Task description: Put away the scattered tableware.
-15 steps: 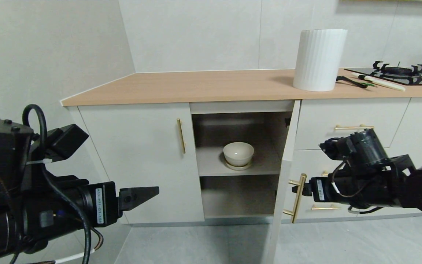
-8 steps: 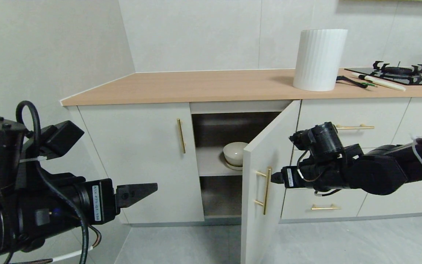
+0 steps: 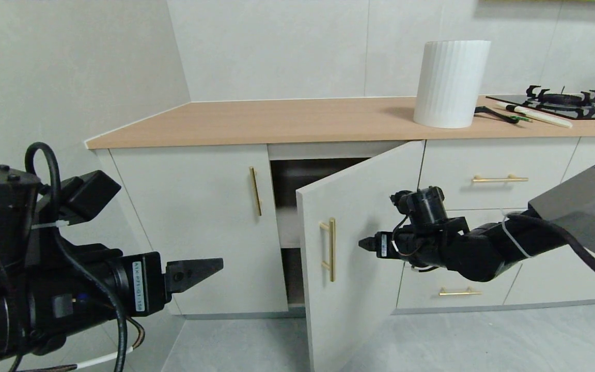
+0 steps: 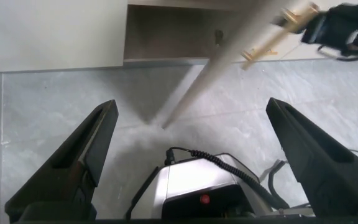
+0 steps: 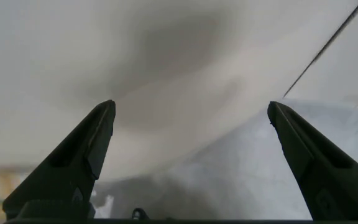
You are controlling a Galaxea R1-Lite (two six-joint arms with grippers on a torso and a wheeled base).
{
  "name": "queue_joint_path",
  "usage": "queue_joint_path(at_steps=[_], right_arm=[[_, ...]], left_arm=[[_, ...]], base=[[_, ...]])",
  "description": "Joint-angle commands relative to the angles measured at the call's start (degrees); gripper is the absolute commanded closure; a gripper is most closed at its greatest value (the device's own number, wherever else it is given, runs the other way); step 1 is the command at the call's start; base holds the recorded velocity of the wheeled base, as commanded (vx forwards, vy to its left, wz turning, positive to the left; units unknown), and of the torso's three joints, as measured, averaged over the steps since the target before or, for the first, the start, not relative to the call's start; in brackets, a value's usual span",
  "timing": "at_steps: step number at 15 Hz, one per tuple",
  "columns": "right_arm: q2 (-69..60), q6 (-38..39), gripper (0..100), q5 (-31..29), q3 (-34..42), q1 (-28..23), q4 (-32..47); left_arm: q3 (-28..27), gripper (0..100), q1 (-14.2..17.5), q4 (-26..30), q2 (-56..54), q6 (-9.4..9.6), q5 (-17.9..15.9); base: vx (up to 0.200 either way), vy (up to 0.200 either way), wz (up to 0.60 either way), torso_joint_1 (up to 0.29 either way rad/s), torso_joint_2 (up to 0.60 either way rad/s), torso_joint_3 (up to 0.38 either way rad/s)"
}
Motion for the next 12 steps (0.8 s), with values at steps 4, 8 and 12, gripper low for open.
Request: queue_joint_path(at_steps=[4, 8, 12], right_arm=[[4.1, 3.0, 0, -0.3, -2.9, 0.1, -0.3], [5.1, 6.1, 0, -0.3, -4.7, 0.1, -0.3], [5.7, 11.6, 0, -0.4, -7.7, 0.1, -0.2]], left_arm=[[-0.5, 0, -0.1, 0.2, 0.2, 0.01, 0.0], [-0.4, 0, -0.1, 0.3, 0.0, 0.10, 0.0], [-0.4, 0, -0.1, 0.3, 0.4, 0.10, 0.0]], base=[[0.000, 0.000, 0.00, 0.000, 0.00, 0.000], [0.150, 0.000, 0.00, 0.003, 0.00, -0.004], [0.150, 0.000, 0.00, 0.003, 0.00, 0.007]])
